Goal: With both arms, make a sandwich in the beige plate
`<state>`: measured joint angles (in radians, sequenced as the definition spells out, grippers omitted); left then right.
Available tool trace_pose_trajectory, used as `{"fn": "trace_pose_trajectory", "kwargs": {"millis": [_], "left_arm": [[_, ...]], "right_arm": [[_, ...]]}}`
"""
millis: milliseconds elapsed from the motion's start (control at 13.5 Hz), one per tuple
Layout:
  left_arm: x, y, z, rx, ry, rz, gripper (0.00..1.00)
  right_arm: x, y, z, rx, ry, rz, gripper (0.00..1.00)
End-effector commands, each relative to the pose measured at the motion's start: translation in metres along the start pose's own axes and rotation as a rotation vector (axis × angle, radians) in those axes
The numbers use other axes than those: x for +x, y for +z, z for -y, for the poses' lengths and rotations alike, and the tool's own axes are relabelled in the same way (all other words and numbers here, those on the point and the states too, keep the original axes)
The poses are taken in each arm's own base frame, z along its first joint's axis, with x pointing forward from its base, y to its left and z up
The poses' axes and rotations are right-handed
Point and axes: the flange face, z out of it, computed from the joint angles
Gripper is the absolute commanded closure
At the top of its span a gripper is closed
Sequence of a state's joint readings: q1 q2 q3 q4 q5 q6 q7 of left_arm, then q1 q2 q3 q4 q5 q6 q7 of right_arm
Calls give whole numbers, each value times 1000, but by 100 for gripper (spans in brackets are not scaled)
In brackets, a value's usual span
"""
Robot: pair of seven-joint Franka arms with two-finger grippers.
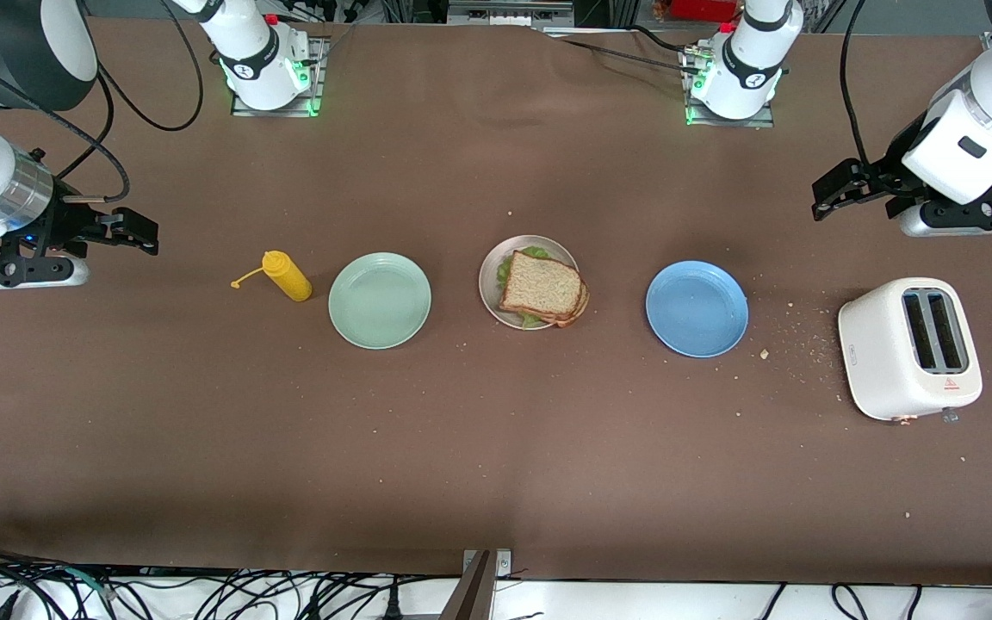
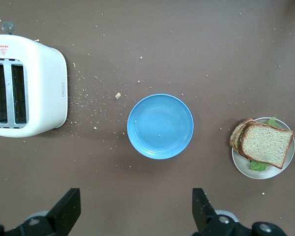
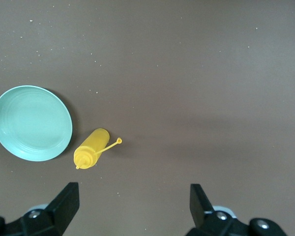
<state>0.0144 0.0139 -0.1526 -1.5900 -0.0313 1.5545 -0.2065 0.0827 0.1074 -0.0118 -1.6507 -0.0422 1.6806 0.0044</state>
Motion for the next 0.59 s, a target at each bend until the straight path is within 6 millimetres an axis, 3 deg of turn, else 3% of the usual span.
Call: {"fn": "trace_pose_trajectory", "kwargs": {"millis": [0, 519], "left_arm": [[-5, 0, 5, -2, 13, 23, 0], [-6, -2, 12, 60, 28, 30, 0]], "right_arm": [[-2, -1, 2, 7, 10, -9, 0], [-1, 0, 2, 7, 10, -10, 0]]}}
